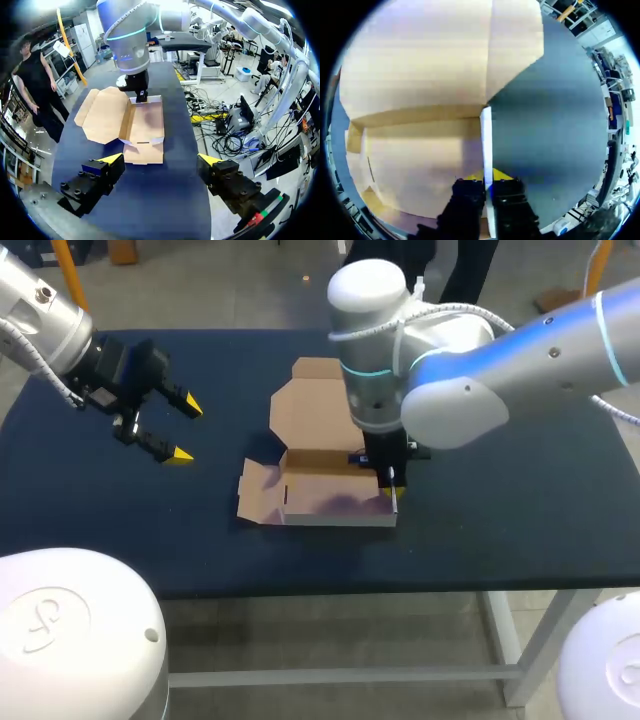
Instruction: Assemble the packaging by folding the flat box into shape, placing the metal phone stand inside, and closing the box properly
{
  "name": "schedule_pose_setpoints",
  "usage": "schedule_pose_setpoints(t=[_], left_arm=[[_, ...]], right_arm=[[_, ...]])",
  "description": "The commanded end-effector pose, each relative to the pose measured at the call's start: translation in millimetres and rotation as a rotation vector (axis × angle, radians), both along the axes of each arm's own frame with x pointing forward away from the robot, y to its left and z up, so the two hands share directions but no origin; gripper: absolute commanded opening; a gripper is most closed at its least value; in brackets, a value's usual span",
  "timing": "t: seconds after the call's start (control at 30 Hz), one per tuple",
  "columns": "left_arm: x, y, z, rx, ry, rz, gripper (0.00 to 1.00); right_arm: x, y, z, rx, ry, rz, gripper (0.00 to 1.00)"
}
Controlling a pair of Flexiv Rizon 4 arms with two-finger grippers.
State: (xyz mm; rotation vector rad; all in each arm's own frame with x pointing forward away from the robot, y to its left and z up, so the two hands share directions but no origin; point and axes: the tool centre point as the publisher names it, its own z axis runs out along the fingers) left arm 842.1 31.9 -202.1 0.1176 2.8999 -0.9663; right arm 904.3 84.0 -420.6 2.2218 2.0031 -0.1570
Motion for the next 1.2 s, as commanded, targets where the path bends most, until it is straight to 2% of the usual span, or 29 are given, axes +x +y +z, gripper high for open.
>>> schedule_pose_setpoints(t=[0.03,0.4,0.57,0.83,0.97,1.2], left_arm=[[-0.6,0.5,1.2,0.004,0.002,0.0,1.0],[-0.6,0.5,1.2,0.004,0.002,0.0,1.0],[-0.6,0.5,1.2,0.004,0.002,0.0,1.0],[-0.6,0.5,1.2,0.004,0.002,0.0,1.0],[-0.6,0.5,1.2,0.004,0.002,0.0,1.0],[-0.6,0.5,1.2,0.004,0.002,0.0,1.0]], right_arm=[[0.5,1.3,-6.7,-0.056,-0.008,-0.04,0.0],[1.6,-1.4,-5.4,-0.055,-0.006,-0.08,0.0],[0.1,-1.0,-0.4,0.019,-0.004,-0.012,0.0],[-4.2,-0.9,11.1,0.144,-0.048,0.063,0.0],[-5.2,-0.4,13.2,0.205,-0.033,0.109,0.0],[-5.6,1.0,15.4,0.229,-0.001,0.137,0.0]])
